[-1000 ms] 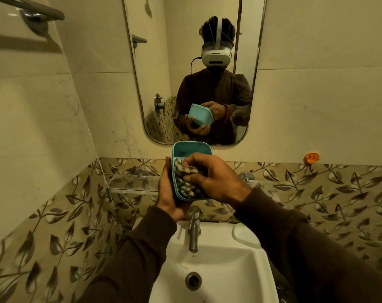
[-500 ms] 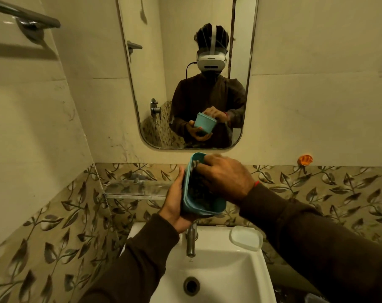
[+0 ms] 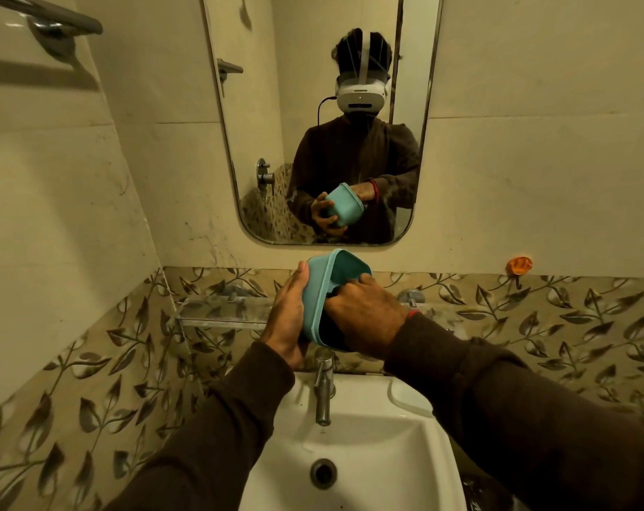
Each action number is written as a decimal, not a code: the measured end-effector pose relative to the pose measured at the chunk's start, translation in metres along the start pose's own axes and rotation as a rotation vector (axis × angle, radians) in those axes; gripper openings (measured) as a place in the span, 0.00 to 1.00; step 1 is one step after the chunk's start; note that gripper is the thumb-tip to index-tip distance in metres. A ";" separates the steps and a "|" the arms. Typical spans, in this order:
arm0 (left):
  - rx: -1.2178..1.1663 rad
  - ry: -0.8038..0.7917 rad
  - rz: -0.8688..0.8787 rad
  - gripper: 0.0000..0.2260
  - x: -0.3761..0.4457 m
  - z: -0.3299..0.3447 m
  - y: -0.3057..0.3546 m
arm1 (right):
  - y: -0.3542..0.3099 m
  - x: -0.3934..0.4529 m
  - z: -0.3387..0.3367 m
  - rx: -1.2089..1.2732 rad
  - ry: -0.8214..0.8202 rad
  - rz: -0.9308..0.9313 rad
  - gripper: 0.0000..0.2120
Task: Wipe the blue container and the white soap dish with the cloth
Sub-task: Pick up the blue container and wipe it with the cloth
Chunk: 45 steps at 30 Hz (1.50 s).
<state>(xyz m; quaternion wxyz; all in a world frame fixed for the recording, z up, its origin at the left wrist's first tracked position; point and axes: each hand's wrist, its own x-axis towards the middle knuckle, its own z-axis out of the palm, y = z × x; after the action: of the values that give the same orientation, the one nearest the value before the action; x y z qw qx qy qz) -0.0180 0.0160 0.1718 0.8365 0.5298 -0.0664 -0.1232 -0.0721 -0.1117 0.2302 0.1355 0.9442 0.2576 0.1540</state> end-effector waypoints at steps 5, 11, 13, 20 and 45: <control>-0.025 0.008 -0.044 0.28 -0.002 -0.009 -0.001 | 0.007 0.004 -0.001 0.485 -0.251 0.055 0.21; -0.257 -0.059 -0.139 0.29 -0.003 -0.015 0.005 | 0.017 0.004 -0.004 1.283 -0.141 0.122 0.08; -0.301 -0.037 -0.172 0.28 -0.002 -0.013 0.008 | 0.020 0.006 -0.004 1.462 -0.035 0.158 0.08; -0.349 -0.012 -0.313 0.27 -0.010 0.003 0.003 | 0.035 0.018 -0.007 0.778 0.412 0.177 0.12; -0.281 -0.066 -0.203 0.28 -0.007 0.011 0.020 | 0.029 0.022 -0.023 -0.123 0.232 0.084 0.20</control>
<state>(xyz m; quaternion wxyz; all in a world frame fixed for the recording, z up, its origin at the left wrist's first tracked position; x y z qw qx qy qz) -0.0243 0.0166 0.1942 0.8829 0.4075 -0.0224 -0.2323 -0.0491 -0.1198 0.2658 0.1560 0.9199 0.2219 0.2832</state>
